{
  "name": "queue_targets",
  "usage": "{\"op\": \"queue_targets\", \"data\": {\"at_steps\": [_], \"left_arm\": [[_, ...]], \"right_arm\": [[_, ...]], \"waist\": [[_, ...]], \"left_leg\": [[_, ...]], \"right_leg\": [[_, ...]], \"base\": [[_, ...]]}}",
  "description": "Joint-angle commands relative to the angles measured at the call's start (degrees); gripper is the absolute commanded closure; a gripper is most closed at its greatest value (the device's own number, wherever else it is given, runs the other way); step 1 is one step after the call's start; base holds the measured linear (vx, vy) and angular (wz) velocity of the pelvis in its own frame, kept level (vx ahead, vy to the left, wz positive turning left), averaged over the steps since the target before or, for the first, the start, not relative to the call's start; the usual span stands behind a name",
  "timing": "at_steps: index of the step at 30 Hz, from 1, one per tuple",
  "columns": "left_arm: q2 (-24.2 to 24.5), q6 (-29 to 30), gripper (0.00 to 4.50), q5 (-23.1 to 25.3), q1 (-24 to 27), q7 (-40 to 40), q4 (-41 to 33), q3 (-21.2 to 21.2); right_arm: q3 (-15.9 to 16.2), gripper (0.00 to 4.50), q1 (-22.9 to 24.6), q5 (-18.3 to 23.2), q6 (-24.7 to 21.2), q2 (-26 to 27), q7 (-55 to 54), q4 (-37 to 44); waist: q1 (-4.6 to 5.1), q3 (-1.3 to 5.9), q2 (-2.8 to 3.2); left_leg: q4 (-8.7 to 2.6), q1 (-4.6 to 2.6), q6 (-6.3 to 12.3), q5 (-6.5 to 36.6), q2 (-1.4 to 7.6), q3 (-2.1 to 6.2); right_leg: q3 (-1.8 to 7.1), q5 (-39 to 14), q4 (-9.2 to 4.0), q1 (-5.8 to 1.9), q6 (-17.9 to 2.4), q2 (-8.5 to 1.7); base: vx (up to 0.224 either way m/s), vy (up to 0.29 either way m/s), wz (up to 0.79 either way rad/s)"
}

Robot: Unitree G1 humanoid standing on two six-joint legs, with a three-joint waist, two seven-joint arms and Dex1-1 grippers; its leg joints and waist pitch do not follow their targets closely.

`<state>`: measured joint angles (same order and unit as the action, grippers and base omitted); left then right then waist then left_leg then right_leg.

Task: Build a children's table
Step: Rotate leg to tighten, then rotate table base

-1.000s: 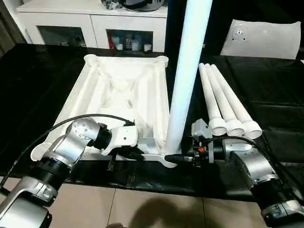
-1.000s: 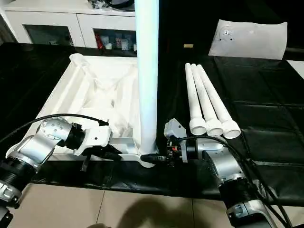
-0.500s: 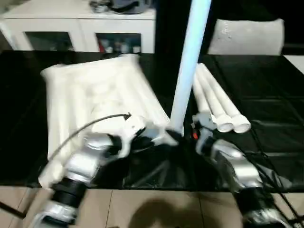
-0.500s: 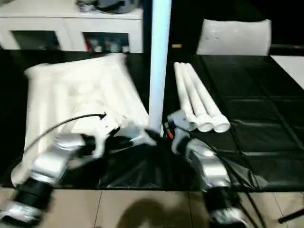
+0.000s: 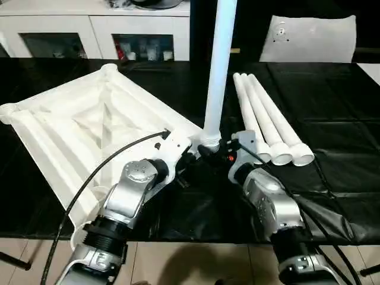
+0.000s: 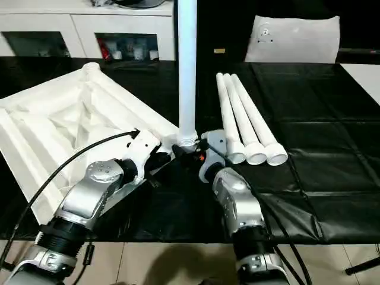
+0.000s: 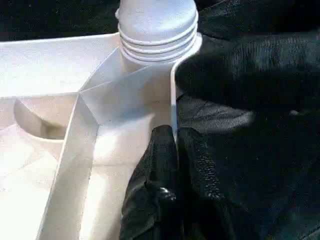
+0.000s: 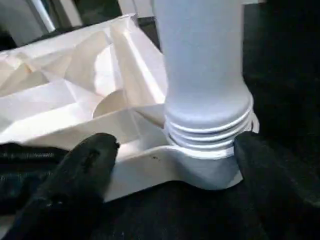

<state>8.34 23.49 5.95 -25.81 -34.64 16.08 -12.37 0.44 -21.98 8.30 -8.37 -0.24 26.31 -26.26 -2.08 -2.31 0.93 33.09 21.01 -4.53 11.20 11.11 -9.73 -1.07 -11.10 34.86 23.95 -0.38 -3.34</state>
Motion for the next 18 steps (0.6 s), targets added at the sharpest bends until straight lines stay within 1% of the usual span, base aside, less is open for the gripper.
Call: {"op": "queue_targets", "data": {"at_steps": [1, 2, 3, 4, 5, 6, 7, 8, 9, 10, 11, 12, 13, 14, 15, 16, 17, 18], "left_arm": [[-0.32, -3.38, 4.5, -0.92, -0.96, -1.51, -0.59, -1.09], [-0.69, -3.82, 4.5, -1.56, -1.21, -1.15, 0.06, -0.13], [-0.69, -3.82, 4.5, -1.56, -1.21, -1.15, 0.06, -0.13], [-1.03, -4.64, 4.23, -3.18, -1.66, -1.2, 0.79, 1.71], [-1.23, -4.69, 4.07, -4.26, -1.81, -1.5, 0.81, 2.57], [-1.36, -4.65, 4.07, -4.94, -1.86, -1.84, 0.72, 3.01], [-1.49, -4.83, 3.93, -5.8, -2.04, -2.02, 0.63, 3.7], [-1.48, -4.93, 3.86, -5.85, -2.06, -2.02, 0.62, 3.75], [-1.35, -5.78, 3.76, -6.29, -2.2, -2.03, 0.54, 4.13], [-0.86, -6.82, 3.76, -6.47, -2.42, -1.52, 0.58, 4.72], [-0.77, -6.91, 3.58, -6.48, -2.45, -1.41, 0.6, 4.83], [-0.4, -6.93, 3.58, -6.47, -2.61, -0.99, 0.73, 5.37], [0.5, -6.87, 3.58, -6.2, -2.91, -0.44, 0.86, 6.19], [1.18, -6.75, 3.58, -6.15, -3.11, -0.08, 0.95, 6.77], [2.87, -6.9, 3.58, -4.82, -3.27, 0.86, 0.72, 6.94], [5.81, -6.55, 3.58, -2.88, -3.19, 1.67, -0.2, 7.03], [6.27, -6.22, 3.58, -2.59, -3.11, 1.75, -0.5, 7.07], [7.75, -5.14, 3.58, -1.64, -2.84, 2.01, -1.43, 7.22]], "right_arm": [[0.73, 0.06, 1.44, -0.26, -1.8, -0.14, 0.59, 0.19], [0.15, 0.06, 2.45, -0.32, -2.52, -0.35, -0.36, 2.12], [0.15, 0.06, 2.45, -0.32, -2.52, -0.35, -0.36, 2.12], [-1.07, 0.01, 4.5, 0.58, -3.07, -0.56, -1.11, 6.07], [-1.92, 0.0, 5.27, 1.39, -3.54, -0.44, -1.67, 7.68], [-2.25, 0.0, 5.52, 1.74, -3.71, -0.38, -1.85, 8.28], [-2.48, 0.0, 5.89, 1.75, -3.81, -0.5, -2.67, 9.17], [-2.52, 0.0, 5.92, 1.78, -3.96, -0.51, -2.81, 9.27], [-2.88, 0.0, 6.12, 1.97, -5.21, -0.62, -3.94, 10.07], [-3.04, 0.0, 6.38, 2.14, -6.8, -0.87, -4.78, 11.42], [-3.03, 0.0, 6.42, 2.14, -6.96, -0.91, -4.85, 11.6], [-2.84, 0.0, 6.52, 2.01, -7.53, -1.07, -4.87, 12.22], [-2.33, 0.0, 6.76, 1.63, -8.61, -1.41, -4.63, 13.22], [-1.89, 0.0, 7.01, 1.39, -9.59, -1.7, -4.49, 14.08], [-0.72, 0.0, 7.15, 0.55, -10.99, -2.29, -4.03, 14.46], [1.63, 0.0, 7.39, -1.16, -12.37, -3.41, -3.06, 14.79], [2.03, 0.0, 7.4, -1.5, -12.41, -3.59, -2.87, 14.78], [3.31, 0.0, 7.44, -2.56, -12.53, -4.16, -2.27, 14.73]], "waist": [[-0.33, 3.27, -0.19], [-0.35, 3.18, -0.19], [-0.32, 3.12, -0.32], [-0.43, 3.04, -0.37], [-0.59, 3.2, -0.37], [-0.64, 3.16, -0.37], [-0.81, 3.35, -0.43], [-0.88, 3.35, -0.4], [-0.88, 3.24, -0.4], [-0.9, 3.21, -0.48], [-0.89, 3.12, -0.48], [-0.79, 3.07, -0.54], [-0.76, 3.13, -0.63], [-0.73, 3.13, -0.59], [-0.7, 3.13, -0.25], [-0.54, 3.12, -0.19], [-0.53, 3.13, -0.16], [-0.31, 3.16, -0.11]], "left_leg": [[-3.15, -0.11, 3.5, 7.11, 1.17, 0.0], [-3.2, -0.08, 3.39, 7.38, 1.18, 0.02], [-3.23, -0.1, 3.25, 7.55, 1.19, -0.02], [-3.26, -0.04, 2.84, 7.52, 1.05, -0.03], [-3.2, -0.12, 2.79, 7.18, 1.15, -0.01], [-3.21, -0.05, 2.75, 6.88, 1.06, -0.02], [-3.13, -0.04, 2.69, 6.04, 1.14, 0.01], [-3.07, -0.05, 2.7, 5.89, 1.11, -0.02], [-3.14, -0.04, 2.75, 5.87, 1.07, 0.02], [-3.13, -0.09, 2.83, 6.15, 1.11, 0.03], [-3.21, 0.02, 2.82, 6.26, 1.06, 0.06], [-3.26, 0.11, 2.67, 6.73, 1.02, 0.05], [-3.18, 0.01, 2.52, 6.72, 0.97, 0.04], [-3.19, 0.04, 2.45, 6.6, 0.94, 0.07], [-3.18, 0.03, 2.21, 6.49, 0.94, 0.14], [-3.2, 0.03, 1.88, 6.65, 0.89, 0.15], [-3.22, -0.06, 1.66, 6.94, 0.95, 0.22], [-3.26, -0.03, 1.17, 7.24, 0.98, 0.27]], "right_leg": [[1.6, -2.97, -3.85, -3.8, -12.92, -3.1], [1.62, -3.63, -3.96, -3.75, -12.77, -3.13], [1.64, -4.26, -4.08, -3.72, -12.52, -3.09], [1.74, -5.29, -4.22, -3.79, -11.6, -3.05], [1.8, -4.64, -4.09, -3.71, -11.55, -3.15], [1.81, -4.3, -4.05, -3.79, -11.59, -3.12], [1.81, -2.83, -3.88, -3.83, -11.98, -3.21], [1.78, -2.07, -3.78, -3.78, -12.17, -3.1], [1.71, -1.57, -3.71, -3.76, -12.39, -3.0], [1.69, -1.7, -3.68, -3.76, -12.2, -3.03], [1.67, -2.18, -3.73, -3.84, -11.96, -3.03], [1.65, -3.55, -3.87, -3.88, -11.34, -3.08], [1.69, -4.48, -3.91, -3.89, -10.74, -3.11], [1.7, -4.7, -3.89, -3.9, -10.51, -3.08], [1.68, -4.8, -3.88, -3.83, -10.23, -3.04], [1.65, -4.89, -3.89, -3.81, -10.02, -2.96], [1.6, -5.21, -3.94, -3.74, -9.88, -2.89], [1.55, -5.28, -3.82, -3.85, -9.69, -2.88]], "base": [[0.0, 0.0, 0.0], [0.0, 0.0, 0.0], [0.0, 0.0, 0.0], [0.0, 0.0, 0.0], [0.0, 0.0, 0.0], [0.0, 0.0, 0.0], [0.0, 0.0, 0.0], [0.0, 0.0, 0.0], [0.0, 0.0, 0.0], [0.0, 0.0, 0.0], [0.0, 0.0, 0.0], [0.0, 0.0, 0.0], [0.0, 0.0, 0.0], [0.0, 0.0, 0.0], [0.0, 0.0, 0.0], [0.0, 0.0, 0.0], [0.0, 0.0, 0.0], [0.0, 0.0, 0.0]]}}
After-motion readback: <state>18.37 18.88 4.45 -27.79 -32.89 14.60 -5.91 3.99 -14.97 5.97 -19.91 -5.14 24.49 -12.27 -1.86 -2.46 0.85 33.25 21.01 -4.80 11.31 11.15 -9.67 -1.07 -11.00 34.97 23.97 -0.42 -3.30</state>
